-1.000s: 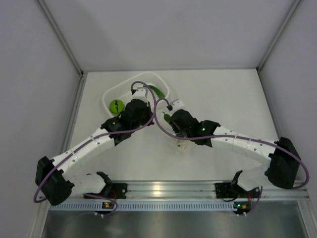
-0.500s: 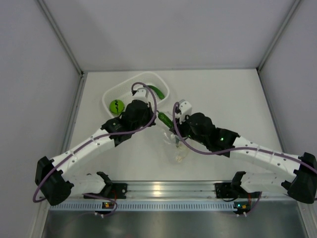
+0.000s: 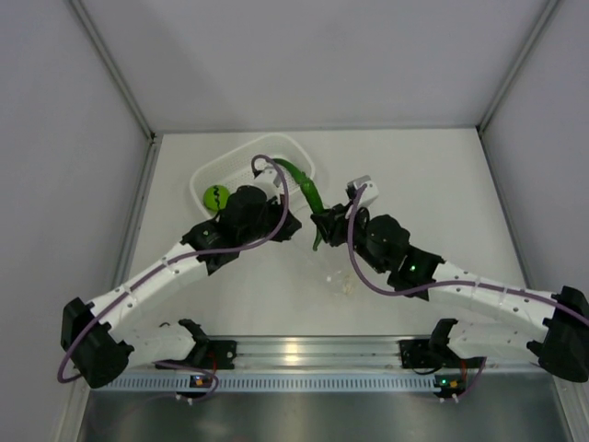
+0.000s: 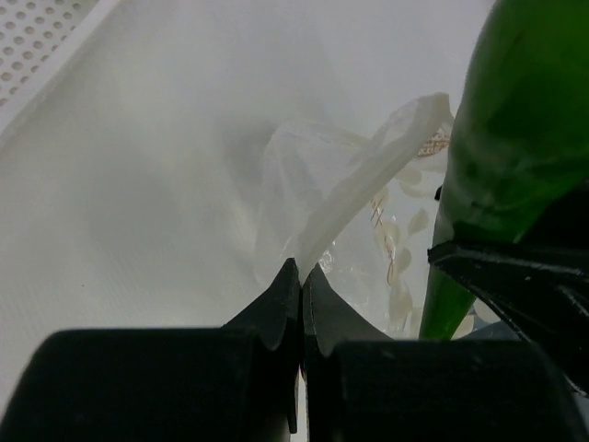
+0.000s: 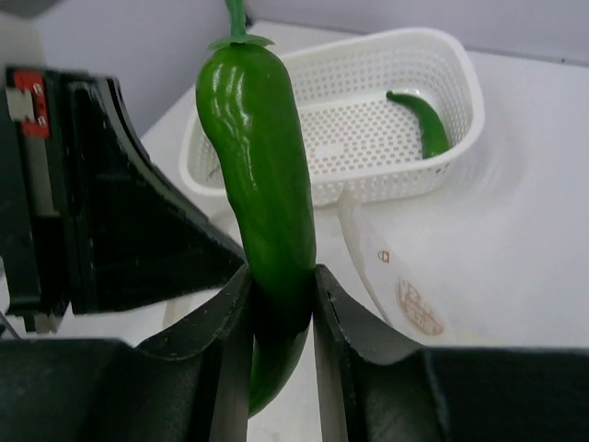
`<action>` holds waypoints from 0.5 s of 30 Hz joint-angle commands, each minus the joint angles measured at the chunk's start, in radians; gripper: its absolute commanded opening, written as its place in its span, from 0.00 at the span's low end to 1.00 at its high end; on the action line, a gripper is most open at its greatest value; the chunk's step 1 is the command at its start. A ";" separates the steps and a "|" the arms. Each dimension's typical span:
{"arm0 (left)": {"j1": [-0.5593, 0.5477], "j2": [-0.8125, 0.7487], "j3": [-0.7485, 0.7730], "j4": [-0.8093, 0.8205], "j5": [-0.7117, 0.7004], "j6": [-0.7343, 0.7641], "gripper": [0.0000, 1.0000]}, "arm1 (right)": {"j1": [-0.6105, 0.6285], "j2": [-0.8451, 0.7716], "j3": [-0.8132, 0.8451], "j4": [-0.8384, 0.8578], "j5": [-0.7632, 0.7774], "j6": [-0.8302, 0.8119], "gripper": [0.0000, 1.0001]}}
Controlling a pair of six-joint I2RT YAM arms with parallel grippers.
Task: Open the zip-top bag and remove the fake food
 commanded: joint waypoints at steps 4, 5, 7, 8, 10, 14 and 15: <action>0.004 -0.011 -0.037 0.042 0.050 0.032 0.00 | 0.017 0.027 0.023 0.335 0.078 0.078 0.06; 0.004 -0.008 -0.040 0.032 0.033 0.029 0.00 | 0.017 0.033 0.046 0.315 0.088 0.072 0.06; 0.004 -0.007 -0.046 -0.005 -0.042 0.023 0.00 | 0.015 0.045 0.124 0.248 0.115 0.047 0.06; 0.004 -0.009 -0.049 -0.017 -0.065 0.023 0.00 | 0.012 0.050 0.149 0.225 0.127 0.039 0.06; 0.004 -0.014 -0.054 -0.050 -0.120 0.021 0.00 | -0.017 0.067 0.233 0.130 0.128 0.025 0.08; 0.004 -0.033 -0.064 -0.073 -0.173 0.015 0.00 | -0.130 0.114 0.358 0.033 -0.002 0.111 0.08; 0.004 -0.038 -0.072 -0.073 -0.176 0.014 0.00 | -0.177 0.119 0.355 0.053 -0.026 0.142 0.08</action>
